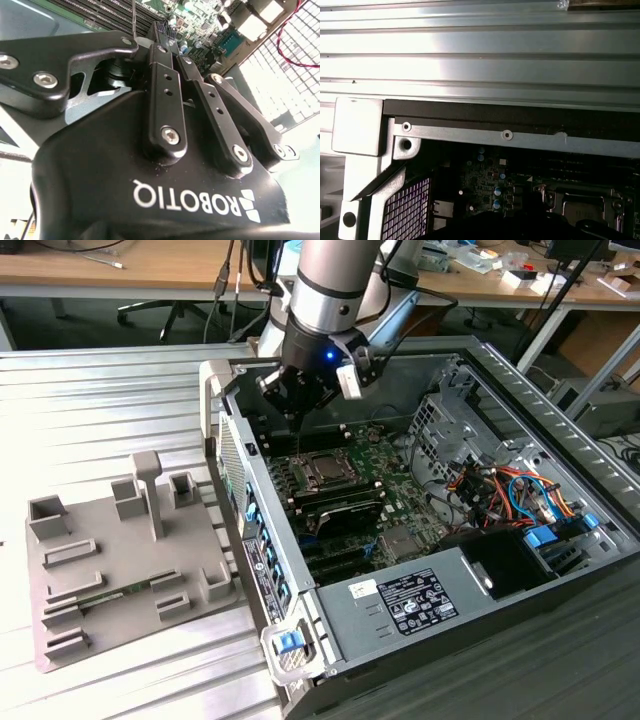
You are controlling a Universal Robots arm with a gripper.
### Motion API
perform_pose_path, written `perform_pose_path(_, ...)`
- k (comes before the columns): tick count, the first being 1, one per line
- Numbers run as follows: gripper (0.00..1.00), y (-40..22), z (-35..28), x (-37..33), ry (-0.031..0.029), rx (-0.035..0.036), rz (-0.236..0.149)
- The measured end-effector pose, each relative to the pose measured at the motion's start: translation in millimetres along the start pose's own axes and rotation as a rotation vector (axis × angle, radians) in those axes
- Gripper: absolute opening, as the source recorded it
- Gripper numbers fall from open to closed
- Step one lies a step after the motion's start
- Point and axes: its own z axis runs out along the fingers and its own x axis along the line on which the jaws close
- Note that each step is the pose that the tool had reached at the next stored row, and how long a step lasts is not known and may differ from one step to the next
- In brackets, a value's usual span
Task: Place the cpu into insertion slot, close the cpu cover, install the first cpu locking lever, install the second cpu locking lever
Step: 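Install the first cpu locking lever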
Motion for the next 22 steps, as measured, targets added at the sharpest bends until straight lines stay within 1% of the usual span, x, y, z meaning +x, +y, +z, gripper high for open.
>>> perform_pose_path(5,0.11,1.1,0.5,-4.1,0.0001,-0.0008,0.000)
perform_pose_path(13,0.11,2.2,0.8,-7.8,-0.0001,-0.0044,0.000)
perform_pose_path(22,0.11,2.7,1.8,-14.6,0.0019,-0.0063,0.000)
